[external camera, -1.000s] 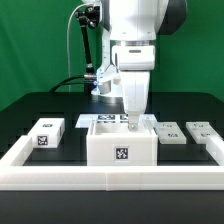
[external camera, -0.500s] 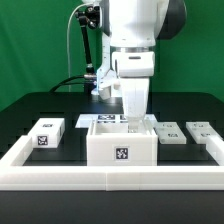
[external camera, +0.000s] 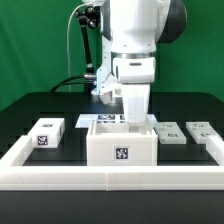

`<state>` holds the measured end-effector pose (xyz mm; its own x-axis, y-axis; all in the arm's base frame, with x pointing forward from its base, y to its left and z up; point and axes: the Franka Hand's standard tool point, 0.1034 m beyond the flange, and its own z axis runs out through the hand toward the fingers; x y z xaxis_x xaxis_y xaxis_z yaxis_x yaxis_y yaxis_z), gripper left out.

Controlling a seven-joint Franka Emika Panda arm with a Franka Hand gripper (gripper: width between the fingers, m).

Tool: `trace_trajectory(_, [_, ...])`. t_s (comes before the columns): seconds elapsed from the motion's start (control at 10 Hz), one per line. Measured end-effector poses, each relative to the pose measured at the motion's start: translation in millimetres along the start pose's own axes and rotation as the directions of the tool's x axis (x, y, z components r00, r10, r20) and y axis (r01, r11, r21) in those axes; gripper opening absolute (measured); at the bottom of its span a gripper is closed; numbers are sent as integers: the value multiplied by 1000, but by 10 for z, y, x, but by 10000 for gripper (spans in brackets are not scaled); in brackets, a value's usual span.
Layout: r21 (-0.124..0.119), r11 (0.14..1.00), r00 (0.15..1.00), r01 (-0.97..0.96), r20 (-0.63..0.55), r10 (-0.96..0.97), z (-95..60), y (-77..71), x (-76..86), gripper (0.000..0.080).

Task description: Assemble cabinet

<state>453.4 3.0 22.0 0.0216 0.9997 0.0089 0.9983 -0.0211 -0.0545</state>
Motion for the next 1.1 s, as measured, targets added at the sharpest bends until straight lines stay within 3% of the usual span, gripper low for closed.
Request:
trace_trajectory(0.1, [0, 1000, 1000, 0, 0, 0, 0, 0, 0, 551])
trace_trajectory(0.2, [0, 1000, 1000, 0, 0, 0, 0, 0, -1, 352])
trace_trajectory(0.3, [0, 1000, 1000, 0, 0, 0, 0, 0, -1, 204])
trace_trajectory(0.4, [0, 1000, 1000, 0, 0, 0, 0, 0, -1, 204])
trace_trajectory(0.5, [-1, 1000, 1000, 0, 0, 0, -2, 3, 1, 52])
trace_trajectory(1.1, [-4, 1000, 1000, 0, 0, 0, -9, 11, -2, 37])
